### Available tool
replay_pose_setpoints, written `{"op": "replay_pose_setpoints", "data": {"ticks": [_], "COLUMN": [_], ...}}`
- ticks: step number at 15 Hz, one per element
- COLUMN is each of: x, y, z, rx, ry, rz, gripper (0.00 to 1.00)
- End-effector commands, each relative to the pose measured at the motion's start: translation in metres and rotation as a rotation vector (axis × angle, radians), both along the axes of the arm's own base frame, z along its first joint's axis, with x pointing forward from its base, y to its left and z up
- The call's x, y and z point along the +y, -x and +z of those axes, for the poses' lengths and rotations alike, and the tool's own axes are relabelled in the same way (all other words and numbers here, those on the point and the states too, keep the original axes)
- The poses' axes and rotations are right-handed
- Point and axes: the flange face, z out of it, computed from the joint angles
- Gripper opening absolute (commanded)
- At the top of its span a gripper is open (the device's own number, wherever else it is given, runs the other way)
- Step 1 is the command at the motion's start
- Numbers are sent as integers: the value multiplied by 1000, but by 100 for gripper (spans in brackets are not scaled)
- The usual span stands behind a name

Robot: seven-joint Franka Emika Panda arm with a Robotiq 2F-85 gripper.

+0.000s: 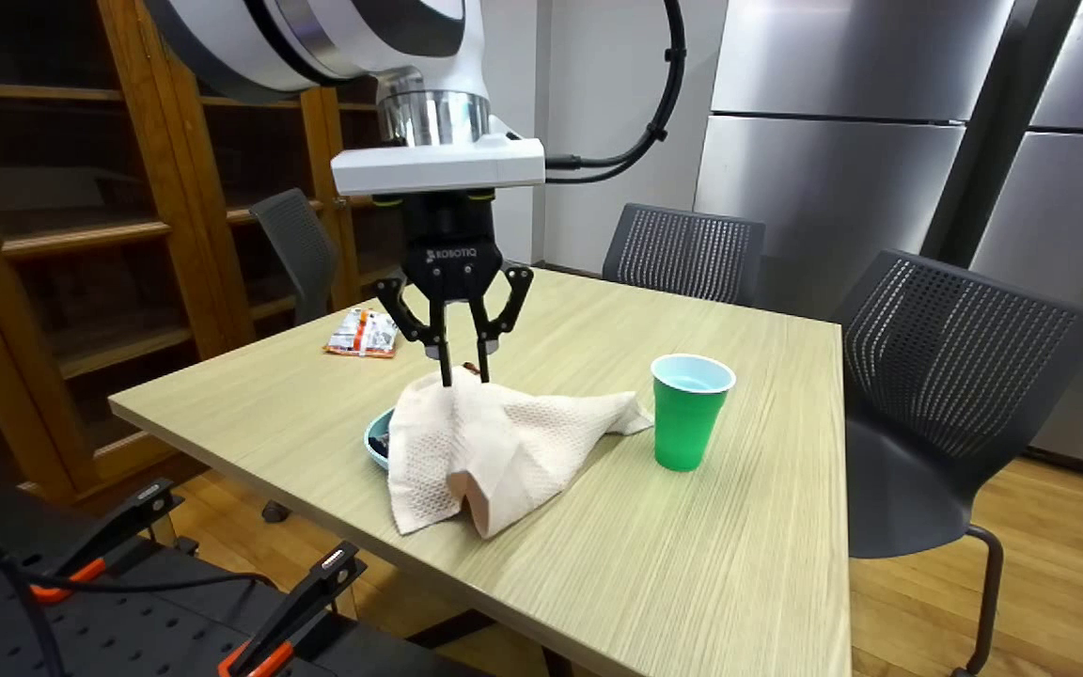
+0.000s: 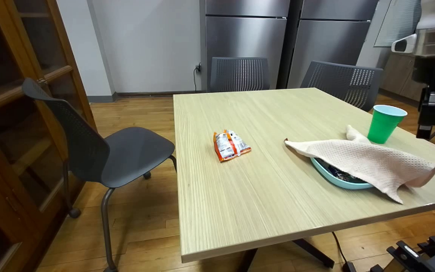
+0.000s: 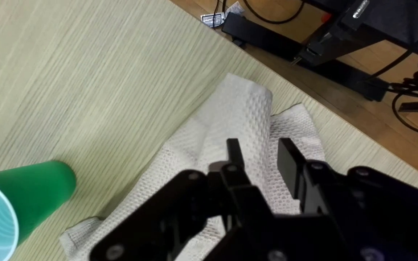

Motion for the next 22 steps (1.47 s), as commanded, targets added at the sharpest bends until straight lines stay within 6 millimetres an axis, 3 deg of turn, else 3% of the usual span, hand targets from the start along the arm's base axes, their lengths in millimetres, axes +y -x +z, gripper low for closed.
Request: {"op": "replay_pose_setpoints", "data": {"ticks": [1, 6, 13, 22], "x": [0, 3, 31, 63], "y": [-18, -34, -47, -44], "z": [6, 10, 0, -34], "rx": [-25, -118, -210, -133], "ry": [9, -55, -145, -124], "rz": [-42, -101, -160, -38], "gripper": [66, 99, 100, 100]}}
